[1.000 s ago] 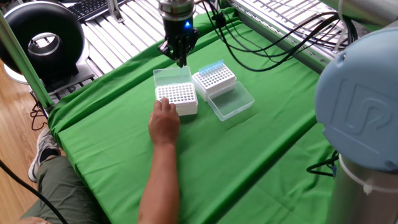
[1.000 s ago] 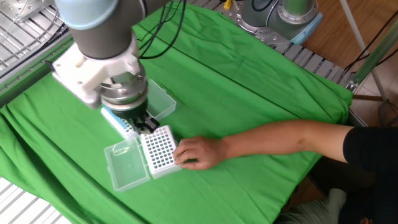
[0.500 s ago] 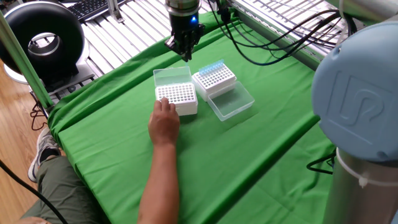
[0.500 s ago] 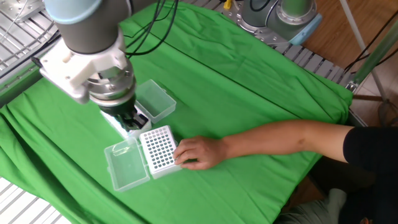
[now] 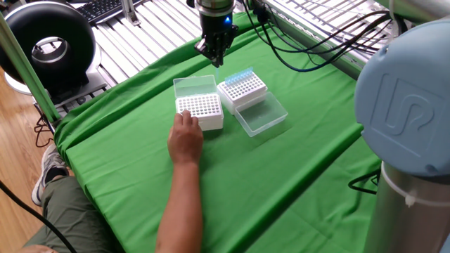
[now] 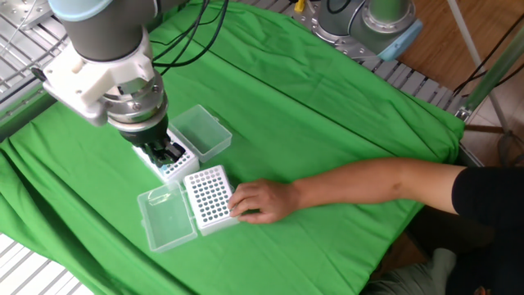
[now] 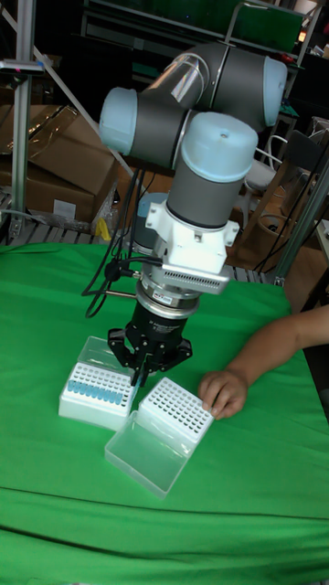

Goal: Insert a medium pipette tip into the holder for medium pipette tips

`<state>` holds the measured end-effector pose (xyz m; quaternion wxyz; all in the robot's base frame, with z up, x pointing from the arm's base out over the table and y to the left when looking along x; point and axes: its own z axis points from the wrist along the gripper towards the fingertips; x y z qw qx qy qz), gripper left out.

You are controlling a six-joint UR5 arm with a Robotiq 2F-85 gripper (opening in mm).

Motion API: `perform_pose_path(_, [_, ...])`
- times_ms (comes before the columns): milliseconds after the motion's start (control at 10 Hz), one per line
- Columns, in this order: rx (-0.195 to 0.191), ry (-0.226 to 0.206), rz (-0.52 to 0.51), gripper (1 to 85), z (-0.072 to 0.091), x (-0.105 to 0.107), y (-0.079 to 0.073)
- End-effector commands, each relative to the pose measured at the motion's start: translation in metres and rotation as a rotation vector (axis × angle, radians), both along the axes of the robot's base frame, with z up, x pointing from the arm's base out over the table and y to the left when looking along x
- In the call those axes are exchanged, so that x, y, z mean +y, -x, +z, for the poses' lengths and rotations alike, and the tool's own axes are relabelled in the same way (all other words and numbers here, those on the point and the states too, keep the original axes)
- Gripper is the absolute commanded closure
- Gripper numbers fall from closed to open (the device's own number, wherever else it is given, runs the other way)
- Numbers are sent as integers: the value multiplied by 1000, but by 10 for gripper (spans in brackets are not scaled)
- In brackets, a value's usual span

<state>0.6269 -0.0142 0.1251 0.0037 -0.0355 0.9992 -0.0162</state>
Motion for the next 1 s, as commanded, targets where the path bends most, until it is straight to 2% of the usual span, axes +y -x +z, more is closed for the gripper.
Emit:
perform_pose_path(0, [-12,-15,1,847,-8,-1,2])
perform_pose_path(500, [-10,-13,1,847,-16,-4,11])
perform_pose_path(900, [0,-12,-1,847,-14,-4,18])
